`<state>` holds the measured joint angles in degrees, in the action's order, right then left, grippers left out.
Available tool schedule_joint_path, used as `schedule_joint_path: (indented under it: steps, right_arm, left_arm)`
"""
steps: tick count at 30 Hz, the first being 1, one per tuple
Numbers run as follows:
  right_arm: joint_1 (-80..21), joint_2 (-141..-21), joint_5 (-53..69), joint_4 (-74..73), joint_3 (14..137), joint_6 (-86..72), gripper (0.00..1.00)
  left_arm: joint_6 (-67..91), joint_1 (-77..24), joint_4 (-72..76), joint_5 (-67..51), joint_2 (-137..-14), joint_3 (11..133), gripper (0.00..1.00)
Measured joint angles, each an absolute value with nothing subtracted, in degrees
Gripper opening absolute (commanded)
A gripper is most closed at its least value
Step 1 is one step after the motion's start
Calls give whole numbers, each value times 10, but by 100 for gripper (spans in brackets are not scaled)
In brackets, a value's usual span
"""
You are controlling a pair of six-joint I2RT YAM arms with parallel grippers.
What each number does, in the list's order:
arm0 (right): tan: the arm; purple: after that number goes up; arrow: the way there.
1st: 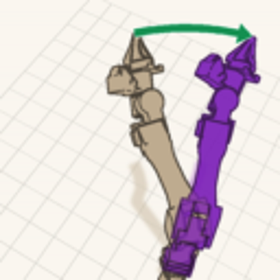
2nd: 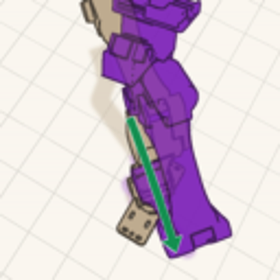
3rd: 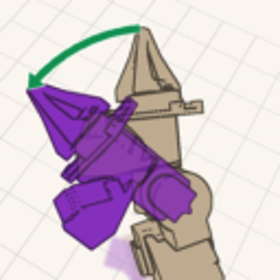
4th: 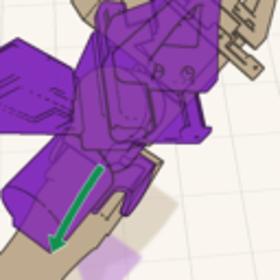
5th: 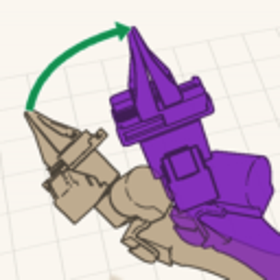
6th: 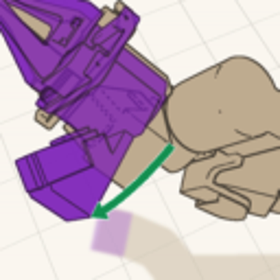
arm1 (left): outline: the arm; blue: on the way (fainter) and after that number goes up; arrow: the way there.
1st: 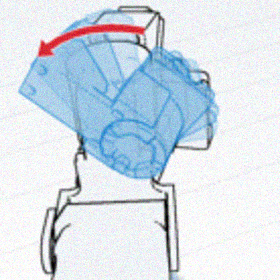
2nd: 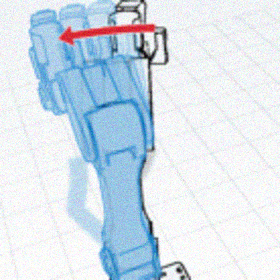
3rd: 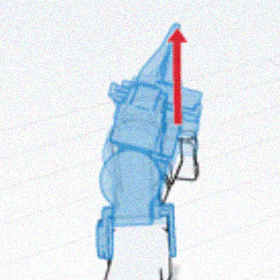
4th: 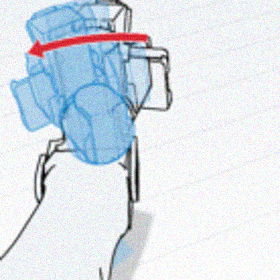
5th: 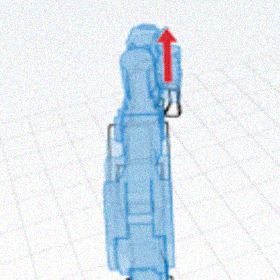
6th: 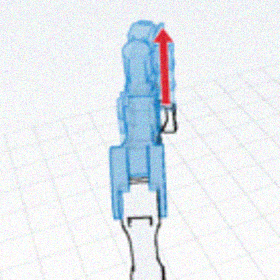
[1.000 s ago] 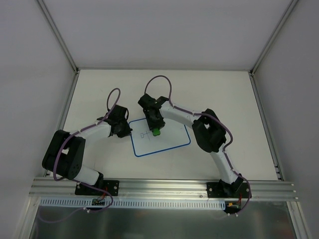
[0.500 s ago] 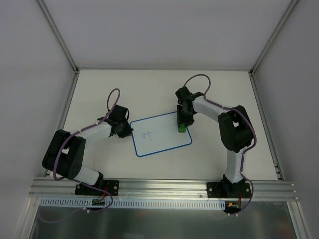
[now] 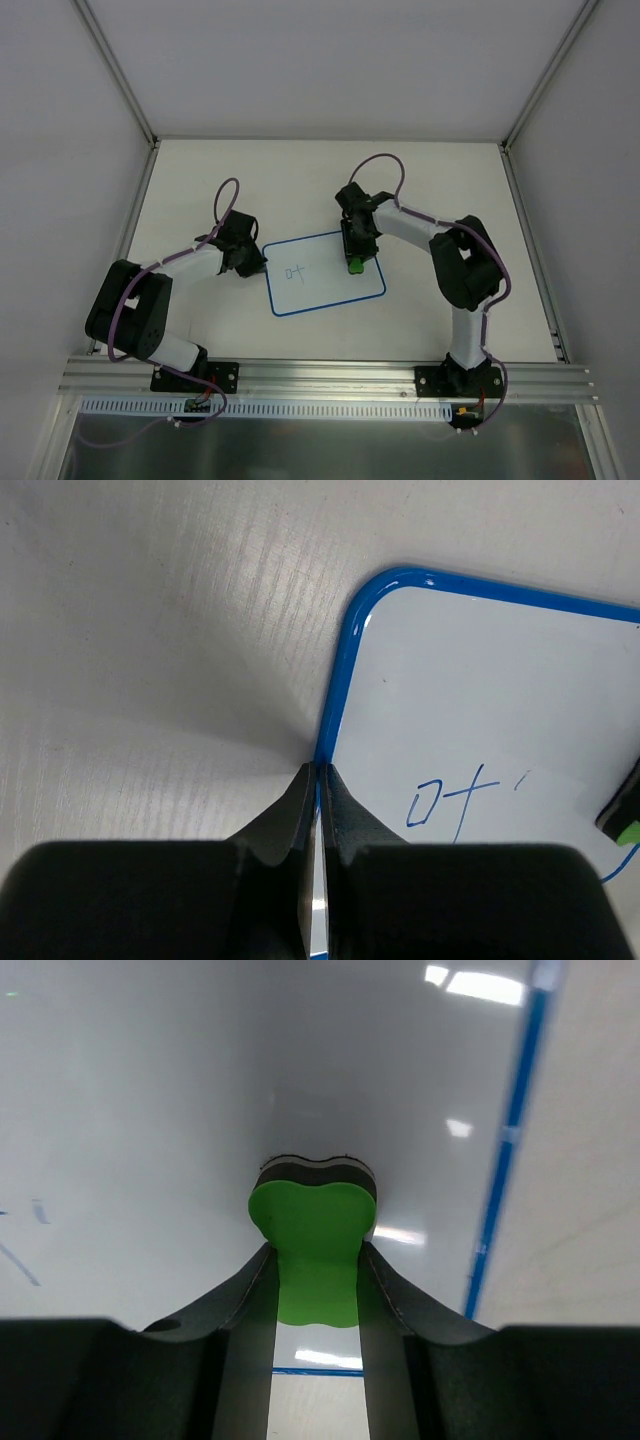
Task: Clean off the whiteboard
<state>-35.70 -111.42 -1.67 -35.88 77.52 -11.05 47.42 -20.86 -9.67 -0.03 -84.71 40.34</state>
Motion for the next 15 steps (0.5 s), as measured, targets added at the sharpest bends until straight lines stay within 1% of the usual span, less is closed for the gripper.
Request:
schedule_joint_path:
  steps: [5,9,15]
  right_arm:
    - [-439,-1202,-28,-400,908,-133,0]
    - [-492,-1253,-30,-416,988,-150,0]
    - [-531,-1276,-29,-427,1027,-163,0]
  left_arm:
    - [476,-209,-95,-3,-848,403,0]
    - [479,-209,-88,-5,-848,400,0]
    - [491,-210,-78,-11,-848,397,0]
